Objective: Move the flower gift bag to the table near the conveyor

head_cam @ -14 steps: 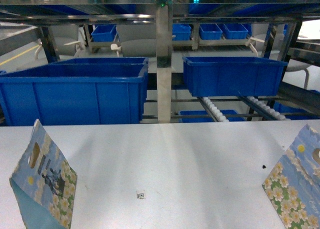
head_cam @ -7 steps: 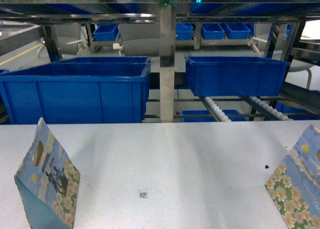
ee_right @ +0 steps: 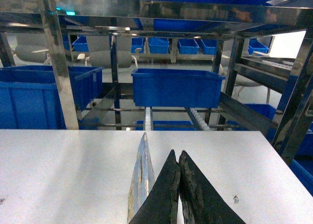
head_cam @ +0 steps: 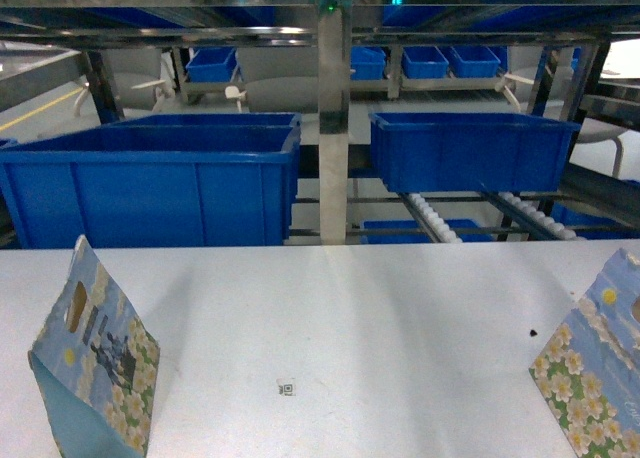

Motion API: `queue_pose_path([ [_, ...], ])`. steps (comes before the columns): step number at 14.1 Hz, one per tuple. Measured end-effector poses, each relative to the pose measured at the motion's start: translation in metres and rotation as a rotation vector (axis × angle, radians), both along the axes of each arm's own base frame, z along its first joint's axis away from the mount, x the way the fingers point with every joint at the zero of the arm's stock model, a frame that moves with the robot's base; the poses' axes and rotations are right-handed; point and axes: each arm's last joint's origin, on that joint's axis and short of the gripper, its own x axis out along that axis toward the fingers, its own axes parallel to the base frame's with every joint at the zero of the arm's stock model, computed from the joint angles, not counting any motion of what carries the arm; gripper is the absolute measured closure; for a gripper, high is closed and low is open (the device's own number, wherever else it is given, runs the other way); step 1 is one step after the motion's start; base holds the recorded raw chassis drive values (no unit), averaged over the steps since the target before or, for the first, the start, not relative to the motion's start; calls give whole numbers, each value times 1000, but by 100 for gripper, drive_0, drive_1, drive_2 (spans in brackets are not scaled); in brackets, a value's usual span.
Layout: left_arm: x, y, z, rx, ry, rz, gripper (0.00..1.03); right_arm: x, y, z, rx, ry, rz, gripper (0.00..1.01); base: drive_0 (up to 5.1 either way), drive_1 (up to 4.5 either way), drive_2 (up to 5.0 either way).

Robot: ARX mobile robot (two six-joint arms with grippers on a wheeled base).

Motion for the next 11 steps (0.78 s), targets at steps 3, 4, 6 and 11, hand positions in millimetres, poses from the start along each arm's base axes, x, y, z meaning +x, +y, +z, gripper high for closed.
queue_pose_path([
  [3, 0, 0, 0, 0, -5, 2, 101, 0, 0, 0, 0, -1, 0, 99, 0, 0, 0],
  [4, 0, 0, 0, 0, -5, 3, 101, 0, 0, 0, 0, 0, 0, 99, 0, 0, 0],
  [6, 0, 0, 1, 0, -7, 3, 101, 0, 0, 0, 0, 0, 0, 99, 0, 0, 0],
  [11, 0, 0, 1, 0, -7, 3, 66, 0, 0, 0, -1, 0, 0, 64, 0, 0, 0],
])
